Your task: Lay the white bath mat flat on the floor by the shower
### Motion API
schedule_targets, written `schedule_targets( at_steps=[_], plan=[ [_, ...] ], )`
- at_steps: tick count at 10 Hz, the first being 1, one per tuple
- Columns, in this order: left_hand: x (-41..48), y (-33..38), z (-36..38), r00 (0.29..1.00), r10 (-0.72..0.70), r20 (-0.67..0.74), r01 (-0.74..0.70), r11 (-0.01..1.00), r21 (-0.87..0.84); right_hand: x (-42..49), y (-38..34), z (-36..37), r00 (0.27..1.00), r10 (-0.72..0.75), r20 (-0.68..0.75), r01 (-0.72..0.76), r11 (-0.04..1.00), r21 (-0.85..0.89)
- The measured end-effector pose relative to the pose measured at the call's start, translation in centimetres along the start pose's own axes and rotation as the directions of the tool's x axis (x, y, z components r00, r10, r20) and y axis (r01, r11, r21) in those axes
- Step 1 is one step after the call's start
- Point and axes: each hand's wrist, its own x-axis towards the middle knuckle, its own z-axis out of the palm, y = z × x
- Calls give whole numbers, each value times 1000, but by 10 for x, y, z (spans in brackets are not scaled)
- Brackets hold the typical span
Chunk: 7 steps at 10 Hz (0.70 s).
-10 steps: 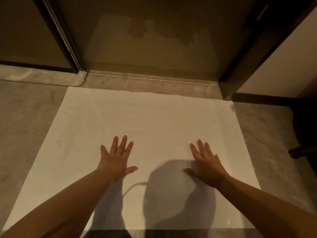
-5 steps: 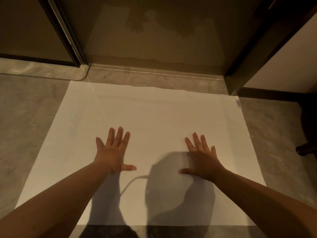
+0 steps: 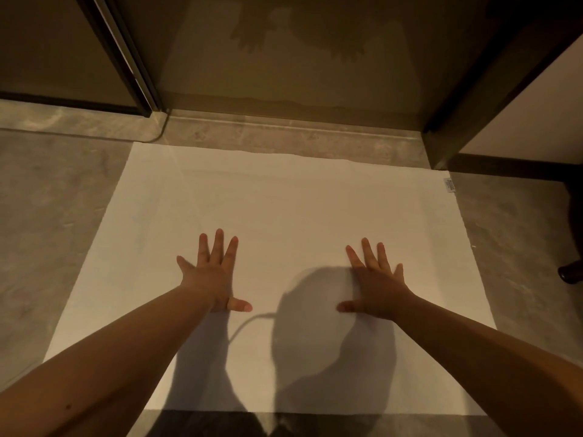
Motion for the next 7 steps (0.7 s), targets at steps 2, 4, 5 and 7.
schedule_targets(
  at_steps=[2,4,5,7],
  plan=[
    [0,1,-2,1000,-9,18,9,1000,-2,-1,-1,-1,1000,2,13,-2,1000,-20],
    [1,1,-4,1000,-15,23,15,1000,-19,2,-3,-5,1000,4,25,-3,1000,-23],
    [-2,1,-4,1000,-8,6,8,1000,-11,-1,-1,-5,1000,5,29,-5,1000,-20],
    [-7,-1,-3,996,3,-93,-7,999,-39,2,-9,-19,992,-62,-110,63,998,5]
  ],
)
